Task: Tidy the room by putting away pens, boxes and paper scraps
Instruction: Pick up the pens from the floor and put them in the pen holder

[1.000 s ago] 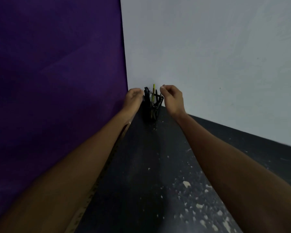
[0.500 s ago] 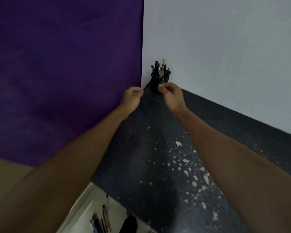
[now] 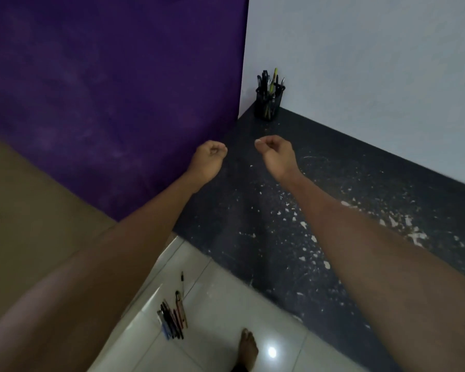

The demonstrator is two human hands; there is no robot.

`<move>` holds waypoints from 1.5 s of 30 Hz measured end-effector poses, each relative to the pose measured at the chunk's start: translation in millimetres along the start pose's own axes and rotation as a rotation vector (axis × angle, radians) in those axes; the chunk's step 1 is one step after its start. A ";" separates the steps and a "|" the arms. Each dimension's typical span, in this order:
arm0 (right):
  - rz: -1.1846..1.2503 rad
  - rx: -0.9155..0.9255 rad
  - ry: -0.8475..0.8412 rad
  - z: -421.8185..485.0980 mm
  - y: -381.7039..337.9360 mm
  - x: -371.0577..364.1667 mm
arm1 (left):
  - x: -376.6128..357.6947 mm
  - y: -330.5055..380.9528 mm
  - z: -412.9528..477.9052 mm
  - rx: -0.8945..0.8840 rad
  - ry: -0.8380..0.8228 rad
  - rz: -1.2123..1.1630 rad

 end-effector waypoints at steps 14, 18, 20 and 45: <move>0.024 -0.007 -0.106 -137.2 -1.6 -92.1 | 88.2 -81.6 -118.6 0.072 0.110 -0.054; 0.032 0.006 -0.189 -160.3 -3.4 -126.0 | 115.7 -108.1 -138.7 0.113 0.198 -0.117; 0.030 0.017 -0.246 -169.0 -6.0 -143.8 | 129.4 -117.3 -146.5 0.116 0.242 -0.118; -0.035 -0.086 -0.526 -234.3 240.7 -379.4 | 174.9 -452.6 -219.7 0.299 0.539 -0.327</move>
Point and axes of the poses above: each hand's wrist, its own z-axis towards the middle knuckle, its own x-axis out of the back of the hand, y = z × x, the point moved 2 cm from there along z, towards the middle knuckle, and after that the axes turned 11 degrees about -z, right-handed, at the moved point
